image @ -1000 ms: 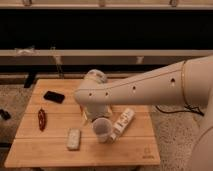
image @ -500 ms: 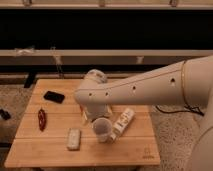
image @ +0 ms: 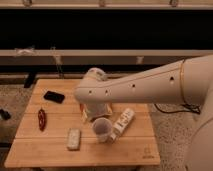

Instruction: Push the ceramic bowl across the table

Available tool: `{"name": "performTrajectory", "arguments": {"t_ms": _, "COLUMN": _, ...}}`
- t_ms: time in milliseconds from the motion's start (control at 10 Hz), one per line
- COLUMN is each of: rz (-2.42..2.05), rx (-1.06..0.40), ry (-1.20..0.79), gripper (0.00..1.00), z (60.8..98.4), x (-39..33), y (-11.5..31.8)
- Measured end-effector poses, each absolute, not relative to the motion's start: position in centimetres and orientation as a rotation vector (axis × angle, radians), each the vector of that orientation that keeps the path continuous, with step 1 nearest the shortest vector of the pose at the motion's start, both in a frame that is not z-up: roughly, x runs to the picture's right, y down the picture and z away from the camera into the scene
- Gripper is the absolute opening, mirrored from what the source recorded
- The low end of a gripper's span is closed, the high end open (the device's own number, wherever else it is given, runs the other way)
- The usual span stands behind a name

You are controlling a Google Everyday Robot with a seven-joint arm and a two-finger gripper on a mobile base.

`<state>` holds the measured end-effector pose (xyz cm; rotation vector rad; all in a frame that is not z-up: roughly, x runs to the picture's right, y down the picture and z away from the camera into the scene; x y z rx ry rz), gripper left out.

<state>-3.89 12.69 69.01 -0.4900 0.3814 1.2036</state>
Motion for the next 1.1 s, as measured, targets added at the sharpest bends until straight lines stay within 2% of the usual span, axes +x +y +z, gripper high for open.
{"name": "performTrajectory", "arguments": {"t_ms": 500, "rz": 1.167, "rx": -0.483, "ry": 0.362, "gripper": 0.80, "z": 75.9, "x": -5.7, "y": 7.2}}
{"name": "performTrajectory", "arguments": {"t_ms": 1100, "rz": 1.179, "rx": -0.492, "ry": 0.306, "gripper": 0.80, "z": 83.1, "x": -7.4, "y": 6.5}}
